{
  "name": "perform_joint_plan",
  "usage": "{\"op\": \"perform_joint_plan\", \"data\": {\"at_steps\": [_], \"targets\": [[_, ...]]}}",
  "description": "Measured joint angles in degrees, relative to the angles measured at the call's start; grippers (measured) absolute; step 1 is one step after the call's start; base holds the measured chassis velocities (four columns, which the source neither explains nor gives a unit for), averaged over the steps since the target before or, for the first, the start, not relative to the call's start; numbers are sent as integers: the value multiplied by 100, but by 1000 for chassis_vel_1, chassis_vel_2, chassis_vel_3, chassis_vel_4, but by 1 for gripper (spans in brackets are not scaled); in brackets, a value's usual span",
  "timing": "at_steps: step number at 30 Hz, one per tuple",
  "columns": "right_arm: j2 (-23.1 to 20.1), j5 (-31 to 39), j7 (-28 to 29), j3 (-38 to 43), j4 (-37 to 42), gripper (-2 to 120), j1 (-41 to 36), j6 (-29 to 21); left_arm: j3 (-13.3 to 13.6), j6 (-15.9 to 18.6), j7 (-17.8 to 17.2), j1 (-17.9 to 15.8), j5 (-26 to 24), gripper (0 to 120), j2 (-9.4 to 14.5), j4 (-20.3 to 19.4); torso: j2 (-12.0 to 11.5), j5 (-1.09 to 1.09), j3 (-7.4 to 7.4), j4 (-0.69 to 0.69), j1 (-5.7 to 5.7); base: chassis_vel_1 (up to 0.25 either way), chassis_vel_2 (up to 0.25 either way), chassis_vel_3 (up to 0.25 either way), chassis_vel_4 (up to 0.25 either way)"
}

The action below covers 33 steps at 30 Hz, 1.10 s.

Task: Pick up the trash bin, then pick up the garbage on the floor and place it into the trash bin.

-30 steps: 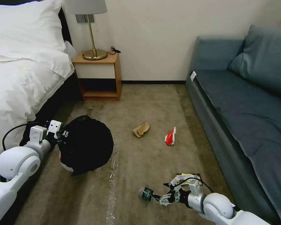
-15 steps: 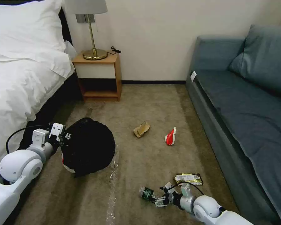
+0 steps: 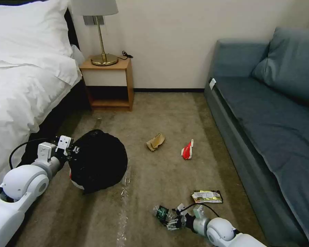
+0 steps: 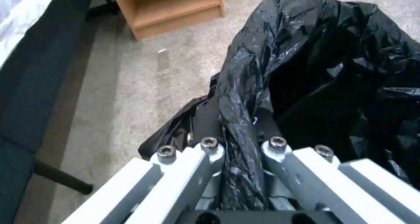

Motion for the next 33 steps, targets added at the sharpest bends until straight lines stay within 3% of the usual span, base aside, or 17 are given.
{"op": "perform_joint_plan", "data": {"at_steps": [11,18,21,23,27,33], "targets": [[581,-351,-11,211,-731,97,75,322,16,-97,26,-21,-60,5,101,14,0,-2,-1,-1,0,0,0,0,0],[810,-413,5,267,-887,78,82,385,-23,-147,43,40,-68,5,94,3,1,-6,-2,-4,0,0,0,0,0],[908,-416,8,256,-858,66,73,381,-19,-168,48,47,-55,5,74,-6,0,7,-1,1,0,0,0,0,0],[928,-414,12,251,-826,61,68,367,-15,-184,48,45,-52,5,73,-1,0,3,0,3,0,0,0,0,0],[951,-395,35,263,-633,43,75,325,11,-207,47,22,-40,4,64,22,-1,4,1,3,0,0,0,0,0],[913,-232,129,273,-156,29,32,245,102,-254,72,-16,33,4,-5,86,-1,1,1,1,0,0,0,0,0]]}}
